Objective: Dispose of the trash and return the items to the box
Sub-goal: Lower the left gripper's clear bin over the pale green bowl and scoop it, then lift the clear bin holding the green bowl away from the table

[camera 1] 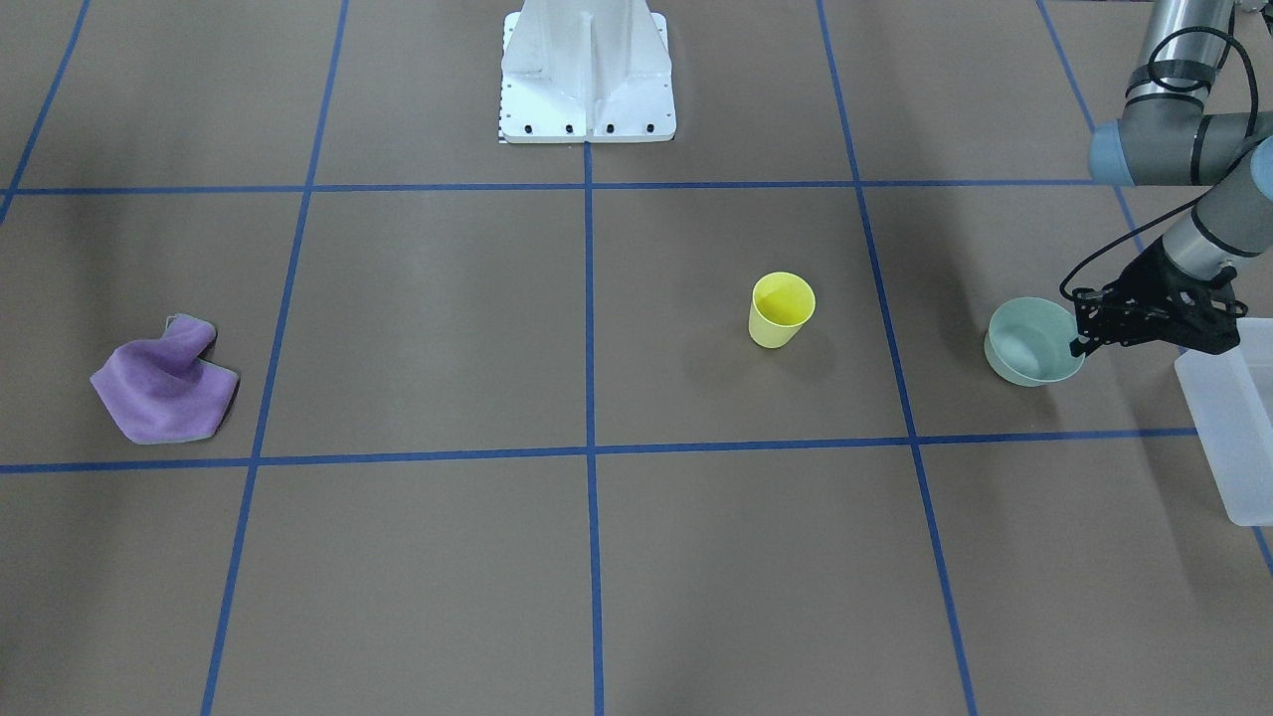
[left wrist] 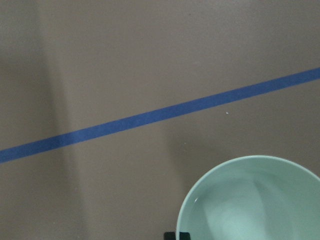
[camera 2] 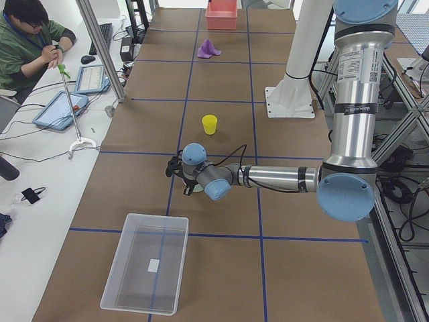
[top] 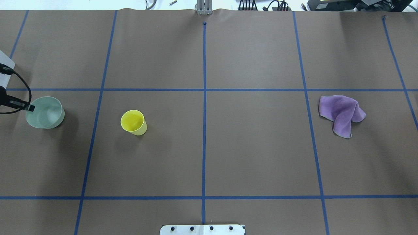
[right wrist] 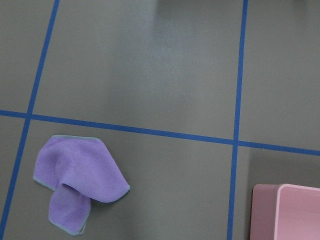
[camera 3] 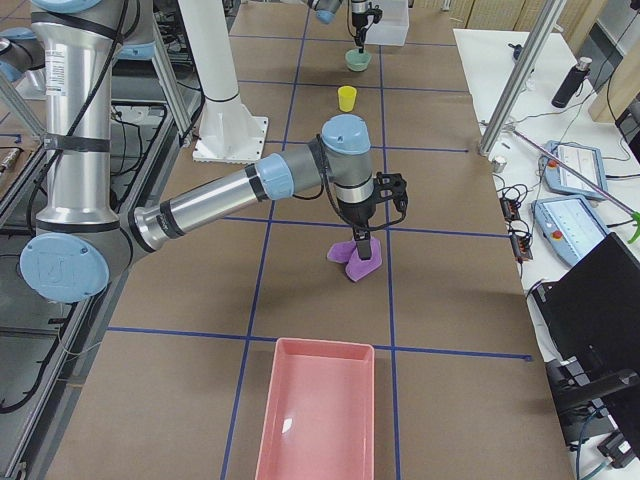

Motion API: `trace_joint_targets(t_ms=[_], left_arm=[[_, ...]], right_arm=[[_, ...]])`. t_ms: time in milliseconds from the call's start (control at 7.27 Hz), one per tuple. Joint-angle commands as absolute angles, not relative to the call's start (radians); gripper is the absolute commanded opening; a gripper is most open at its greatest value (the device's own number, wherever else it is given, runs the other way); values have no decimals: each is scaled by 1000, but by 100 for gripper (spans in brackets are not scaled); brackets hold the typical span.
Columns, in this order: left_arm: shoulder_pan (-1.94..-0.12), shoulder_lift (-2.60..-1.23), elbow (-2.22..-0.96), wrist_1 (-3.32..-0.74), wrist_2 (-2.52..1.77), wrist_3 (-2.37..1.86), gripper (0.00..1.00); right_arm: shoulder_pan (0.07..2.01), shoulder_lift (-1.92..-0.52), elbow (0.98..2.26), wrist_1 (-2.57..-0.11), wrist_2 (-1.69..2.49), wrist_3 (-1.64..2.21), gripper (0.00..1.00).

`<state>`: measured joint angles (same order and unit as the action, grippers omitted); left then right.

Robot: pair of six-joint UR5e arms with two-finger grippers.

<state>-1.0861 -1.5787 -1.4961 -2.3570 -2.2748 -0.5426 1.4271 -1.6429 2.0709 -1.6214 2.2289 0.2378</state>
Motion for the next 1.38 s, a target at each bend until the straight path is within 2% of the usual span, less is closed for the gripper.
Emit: trace_joint_targets(t_ms=[0, 275, 550, 688, 825, 962, 1238], left_arm=[[-1228, -1578, -1509, -2344, -2391, -537, 0], [-1329, -1591, -1508, -2238, -2395, -426, 0], [-1495, -1713, -1491, -1880, -2385, -53, 0], [-1556, -1777, -1420, -1767, -2385, 112, 0], [-1592, -1826, -1291, -1776, -2379, 183, 0], [-1595, -1859, -1208, -1822, -2302, 196, 0], [-1588, -1896, -959, -2048, -2227, 183, 0]], right_arm=[[1421, -1643, 2069, -1621, 2229, 238, 100], [1411, -1643, 2069, -1621, 2229, 238, 100], [1401, -1643, 2069, -1621, 2229, 239, 100], [1396, -1644, 2068, -1621, 2229, 239, 100], [1394, -1644, 2068, -1620, 2229, 239, 100], [1390, -1644, 2068, -1620, 2229, 239, 100], [1384, -1644, 2068, -1620, 2229, 239, 100]])
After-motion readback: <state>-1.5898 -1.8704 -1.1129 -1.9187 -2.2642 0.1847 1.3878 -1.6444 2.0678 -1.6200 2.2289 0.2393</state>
